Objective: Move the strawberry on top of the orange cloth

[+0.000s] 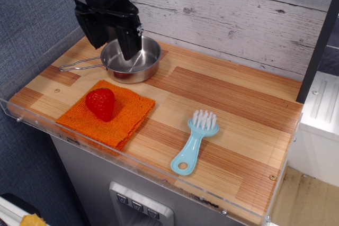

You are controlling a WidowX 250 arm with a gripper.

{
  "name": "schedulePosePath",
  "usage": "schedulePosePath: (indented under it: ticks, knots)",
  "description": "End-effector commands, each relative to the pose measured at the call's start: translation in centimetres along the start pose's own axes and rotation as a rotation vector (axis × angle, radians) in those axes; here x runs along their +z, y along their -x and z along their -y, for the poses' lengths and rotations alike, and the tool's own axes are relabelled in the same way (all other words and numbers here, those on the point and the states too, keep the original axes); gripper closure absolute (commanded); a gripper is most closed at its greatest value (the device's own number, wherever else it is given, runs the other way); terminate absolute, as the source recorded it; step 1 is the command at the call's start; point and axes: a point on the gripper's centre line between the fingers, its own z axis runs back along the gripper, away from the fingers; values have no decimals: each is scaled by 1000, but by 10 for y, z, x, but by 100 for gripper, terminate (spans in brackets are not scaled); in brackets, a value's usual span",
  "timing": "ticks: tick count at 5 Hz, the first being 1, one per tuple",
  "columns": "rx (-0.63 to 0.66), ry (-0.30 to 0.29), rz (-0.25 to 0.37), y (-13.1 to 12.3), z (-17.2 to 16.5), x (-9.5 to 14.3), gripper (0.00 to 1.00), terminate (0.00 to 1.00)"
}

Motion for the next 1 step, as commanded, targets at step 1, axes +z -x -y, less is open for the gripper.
schedulePosePath:
  ticks: [1]
  knots:
    - [-4, -23, 42, -6, -4, 16, 0, 100]
